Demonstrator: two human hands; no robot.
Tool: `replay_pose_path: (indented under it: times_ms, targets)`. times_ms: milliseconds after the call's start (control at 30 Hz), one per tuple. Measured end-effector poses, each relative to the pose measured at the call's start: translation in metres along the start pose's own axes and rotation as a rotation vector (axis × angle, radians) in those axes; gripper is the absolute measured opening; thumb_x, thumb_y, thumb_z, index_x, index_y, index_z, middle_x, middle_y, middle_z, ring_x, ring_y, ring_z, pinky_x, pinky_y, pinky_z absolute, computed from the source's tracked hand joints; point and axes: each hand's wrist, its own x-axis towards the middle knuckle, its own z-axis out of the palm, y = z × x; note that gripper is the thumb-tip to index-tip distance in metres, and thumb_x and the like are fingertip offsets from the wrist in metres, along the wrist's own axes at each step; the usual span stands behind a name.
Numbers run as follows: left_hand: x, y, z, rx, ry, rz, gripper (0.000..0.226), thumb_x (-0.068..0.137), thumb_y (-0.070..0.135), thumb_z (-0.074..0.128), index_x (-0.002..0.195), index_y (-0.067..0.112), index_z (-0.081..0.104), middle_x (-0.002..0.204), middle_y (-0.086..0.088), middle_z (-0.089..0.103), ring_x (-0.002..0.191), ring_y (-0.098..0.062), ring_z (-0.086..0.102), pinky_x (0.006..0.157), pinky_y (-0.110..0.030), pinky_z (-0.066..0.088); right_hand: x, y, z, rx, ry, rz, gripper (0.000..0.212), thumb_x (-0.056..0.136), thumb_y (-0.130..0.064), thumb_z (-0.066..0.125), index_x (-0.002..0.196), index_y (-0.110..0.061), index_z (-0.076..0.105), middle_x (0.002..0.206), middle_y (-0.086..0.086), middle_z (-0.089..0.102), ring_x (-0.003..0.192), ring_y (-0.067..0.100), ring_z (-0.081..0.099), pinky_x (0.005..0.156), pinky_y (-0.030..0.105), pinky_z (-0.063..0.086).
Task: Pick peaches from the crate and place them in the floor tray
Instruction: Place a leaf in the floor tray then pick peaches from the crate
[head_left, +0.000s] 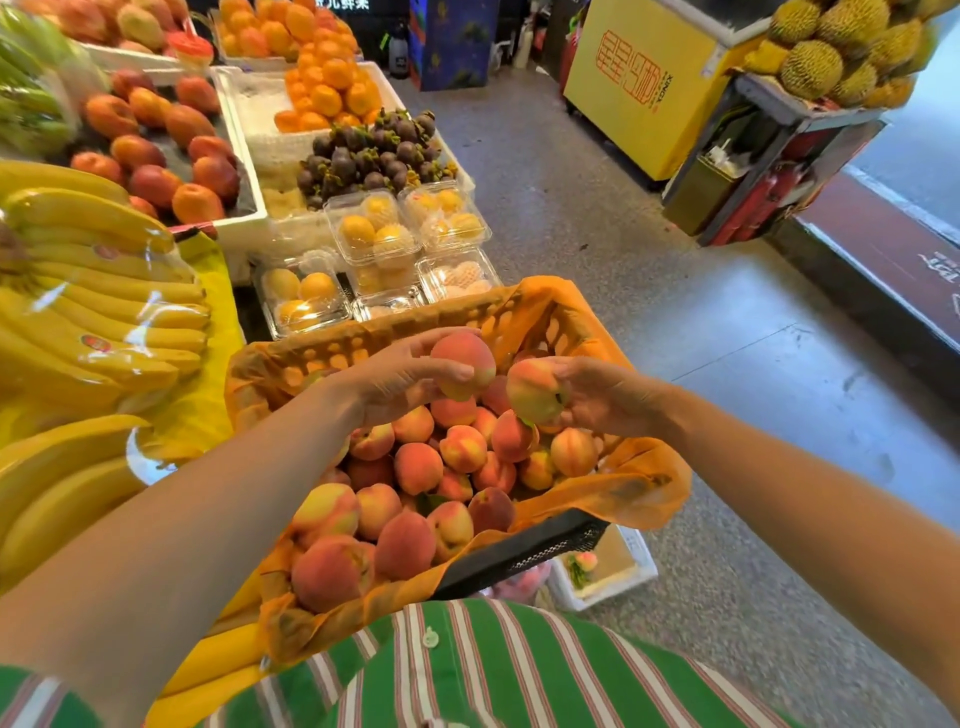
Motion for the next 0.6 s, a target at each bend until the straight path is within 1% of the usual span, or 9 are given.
replay_pose_path:
  times_ms: [33,100,200,300,400,433,467,533,600]
  targets:
    - [0.001,0.001,0.0,0.012,0.003,0.001,0.061,0.074,0.003,0.073,0.131,0.017,0.056,0.12,-0.011,0.064,0.109,-0.025,0.064,0.089,-0.032,0.055,0.001,0.002,-0.001,-0.016,0.001,0.006,0.087,0.057,-0.043,0.086,0.133,-0.014,0.054,0.127,0.016,0.058,0.113,0.026,0.057,0.09,0.037,0.045]
    - [0.002,0.001,0.001,0.055,0.043,0.003,0.067,0.069,0.004,0.075,0.131,0.018,0.054,0.121,-0.012,0.062,0.106,-0.023,0.065,0.083,-0.028,0.056,0.003,0.003,-0.003,-0.018,-0.001,0.018,0.088,0.055,-0.046,0.087,0.131,-0.015,0.055,0.128,0.014,0.059,0.116,0.027,0.057,0.096,0.039,0.045]
    - [0.005,0.001,0.003,0.118,0.058,-0.008,0.06,0.07,0.003,0.075,0.126,0.013,0.053,0.116,-0.01,0.063,0.1,-0.019,0.066,0.077,-0.026,0.057,0.003,0.003,-0.005,-0.03,-0.005,0.011,0.073,0.057,-0.036,0.083,0.123,-0.016,0.06,0.122,0.01,0.063,0.111,0.022,0.061,0.093,0.037,0.05]
    - [0.009,-0.001,0.0,0.17,0.04,-0.047,0.06,0.07,0.002,0.077,0.126,0.012,0.056,0.12,-0.014,0.06,0.106,-0.026,0.063,0.08,-0.031,0.058,0.002,0.001,-0.01,-0.075,0.024,-0.001,0.055,0.066,-0.029,0.07,0.119,-0.016,0.063,0.116,0.01,0.062,0.105,0.021,0.062,0.081,0.028,0.054]
    - [0.013,-0.005,-0.003,0.257,0.047,-0.068,0.056,0.073,0.0,0.077,0.124,0.017,0.06,0.121,-0.015,0.059,0.109,-0.027,0.061,0.083,-0.034,0.058,0.001,0.0,-0.015,-0.167,0.053,0.01,0.051,0.072,-0.023,0.07,0.122,-0.018,0.062,0.123,0.015,0.056,0.111,0.028,0.056,0.091,0.037,0.047]
    - [0.014,-0.006,-0.004,0.3,0.042,-0.074,0.057,0.073,0.002,0.078,0.124,0.02,0.06,0.118,-0.015,0.06,0.107,-0.027,0.062,0.087,-0.036,0.056,0.0,-0.002,-0.016,-0.209,0.071,0.018,0.047,0.075,-0.019,0.069,0.122,-0.018,0.062,0.125,0.015,0.055,0.113,0.028,0.055,0.094,0.038,0.047]
    - [0.016,-0.008,-0.006,0.345,0.033,-0.078,0.057,0.073,0.003,0.078,0.123,0.023,0.06,0.114,-0.015,0.061,0.104,-0.026,0.062,0.091,-0.038,0.054,-0.002,-0.003,-0.015,-0.258,0.087,0.025,0.045,0.078,-0.016,0.068,0.122,-0.019,0.061,0.125,0.014,0.054,0.111,0.026,0.056,0.092,0.035,0.049]
    - [0.021,-0.011,-0.009,0.453,0.031,-0.074,0.057,0.071,0.006,0.081,0.121,0.027,0.061,0.11,-0.014,0.061,0.1,-0.026,0.063,0.093,-0.041,0.052,-0.005,-0.005,-0.014,-0.41,0.102,0.032,0.041,0.084,-0.013,0.068,0.124,-0.02,0.06,0.123,0.012,0.052,0.104,0.022,0.058,0.083,0.028,0.052]
    - [0.03,-0.016,-0.011,0.659,0.056,-0.027,0.057,0.067,0.012,0.085,0.117,0.029,0.063,0.117,-0.012,0.059,0.108,-0.028,0.058,0.095,-0.047,0.051,-0.006,-0.006,-0.013,-0.629,0.103,0.035,0.044,0.079,-0.024,0.072,0.122,-0.027,0.062,0.124,0.008,0.054,0.105,0.021,0.058,0.085,0.031,0.054]
